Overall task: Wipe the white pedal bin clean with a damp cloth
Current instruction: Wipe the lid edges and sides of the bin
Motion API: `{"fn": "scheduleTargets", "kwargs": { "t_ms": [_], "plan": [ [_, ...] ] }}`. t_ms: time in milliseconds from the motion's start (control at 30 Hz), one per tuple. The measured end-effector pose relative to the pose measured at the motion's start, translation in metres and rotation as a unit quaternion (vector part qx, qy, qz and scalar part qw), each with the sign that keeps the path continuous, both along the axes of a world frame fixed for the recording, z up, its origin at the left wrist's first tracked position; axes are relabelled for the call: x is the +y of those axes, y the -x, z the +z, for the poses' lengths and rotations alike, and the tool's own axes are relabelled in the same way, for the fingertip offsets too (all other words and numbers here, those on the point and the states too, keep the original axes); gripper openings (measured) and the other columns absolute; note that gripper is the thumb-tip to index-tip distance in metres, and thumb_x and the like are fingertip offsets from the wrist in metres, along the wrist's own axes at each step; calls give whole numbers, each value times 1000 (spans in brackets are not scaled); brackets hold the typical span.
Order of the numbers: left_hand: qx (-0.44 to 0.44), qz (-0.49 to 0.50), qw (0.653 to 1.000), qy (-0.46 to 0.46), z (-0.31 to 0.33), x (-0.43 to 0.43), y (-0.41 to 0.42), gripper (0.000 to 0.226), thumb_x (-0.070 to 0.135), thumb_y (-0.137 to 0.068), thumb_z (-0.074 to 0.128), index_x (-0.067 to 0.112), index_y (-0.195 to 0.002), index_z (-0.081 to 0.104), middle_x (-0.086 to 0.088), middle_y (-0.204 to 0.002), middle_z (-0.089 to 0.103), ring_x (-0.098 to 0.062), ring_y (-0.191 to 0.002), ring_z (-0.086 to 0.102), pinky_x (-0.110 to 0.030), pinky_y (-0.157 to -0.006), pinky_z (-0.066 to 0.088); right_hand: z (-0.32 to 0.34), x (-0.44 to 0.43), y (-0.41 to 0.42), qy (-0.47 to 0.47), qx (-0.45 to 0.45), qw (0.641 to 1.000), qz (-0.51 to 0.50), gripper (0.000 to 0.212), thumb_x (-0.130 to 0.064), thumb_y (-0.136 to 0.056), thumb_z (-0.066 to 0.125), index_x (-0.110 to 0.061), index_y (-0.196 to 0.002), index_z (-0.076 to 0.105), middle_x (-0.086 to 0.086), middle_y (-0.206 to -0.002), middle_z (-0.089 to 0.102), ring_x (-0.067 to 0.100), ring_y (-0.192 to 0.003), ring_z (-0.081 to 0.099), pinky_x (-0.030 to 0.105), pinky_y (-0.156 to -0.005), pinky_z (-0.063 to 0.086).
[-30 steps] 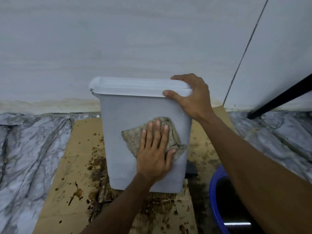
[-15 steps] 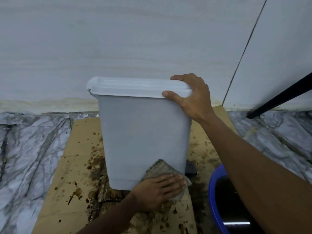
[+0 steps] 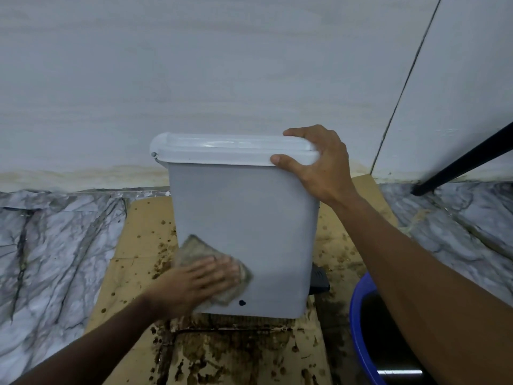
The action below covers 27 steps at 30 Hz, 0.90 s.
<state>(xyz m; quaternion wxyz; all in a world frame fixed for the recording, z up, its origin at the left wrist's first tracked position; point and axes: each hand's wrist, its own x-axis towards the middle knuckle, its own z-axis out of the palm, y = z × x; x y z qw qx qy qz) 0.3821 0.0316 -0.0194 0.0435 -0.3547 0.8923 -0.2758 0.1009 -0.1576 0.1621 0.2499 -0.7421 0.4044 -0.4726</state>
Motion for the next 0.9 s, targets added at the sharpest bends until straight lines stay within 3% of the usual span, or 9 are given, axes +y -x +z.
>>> {"fn": "scheduleTargets", "kwargs": {
  "t_ms": [100, 200, 300, 533, 767, 900],
  "plan": [
    [134, 88, 985, 63, 34, -29, 17, 64, 46, -108, 23, 14, -163, 12, -14, -171, -4, -29, -158, 0, -45, -128, 0, 0, 0, 0, 5, 6, 1000, -5, 50, -63, -68, 76, -35, -109, 70, -19, -115, 67, 9, -113, 53, 29, -95, 45],
    [281, 190, 931, 135, 60, -59, 55, 70, 52, -104, 32, 12, -160, 20, -16, -170, 1, -33, -158, 3, -50, -128, 4, -1, -2, 0, 7, 11, 1000, -5, 50, -65, -68, 74, -37, -109, 70, -17, -116, 67, 9, -112, 54, 30, -95, 45],
    [351, 216, 899, 150, 64, -77, 100, 72, 49, -102, 38, 10, -160, 21, -17, -168, 8, -37, -157, 10, -54, -126, 8, 0, -5, -1, 3, 14, 1000, -6, 52, -68, -67, 72, -37, -109, 70, -17, -115, 67, 10, -113, 54, 32, -95, 46],
    [245, 101, 960, 88, 10, -53, 140, 68, 47, -104, 43, 13, -161, 25, -12, -171, 4, -32, -157, 12, -47, -128, 8, -3, -10, -1, 6, 17, 1000, -9, 52, -67, -68, 73, -36, -110, 71, -18, -114, 66, 8, -111, 54, 32, -96, 46],
    [58, -2, 998, 34, -26, -21, 110, 70, 49, -107, 34, 13, -163, 16, -14, -171, 0, -30, -158, 1, -44, -129, -4, -3, -9, 0, 10, 19, 1000, -5, 50, -65, -70, 75, -36, -110, 71, -18, -115, 67, 8, -112, 54, 32, -96, 46],
    [105, 33, 993, 47, -1, -33, 74, 68, 51, -107, 26, 17, -164, 11, -12, -171, -4, -28, -159, 0, -44, -128, -4, -2, -7, -1, 15, 18, 1000, -7, 53, -68, -68, 73, -36, -110, 70, -18, -114, 67, 9, -111, 55, 29, -94, 45]
  ]
}}
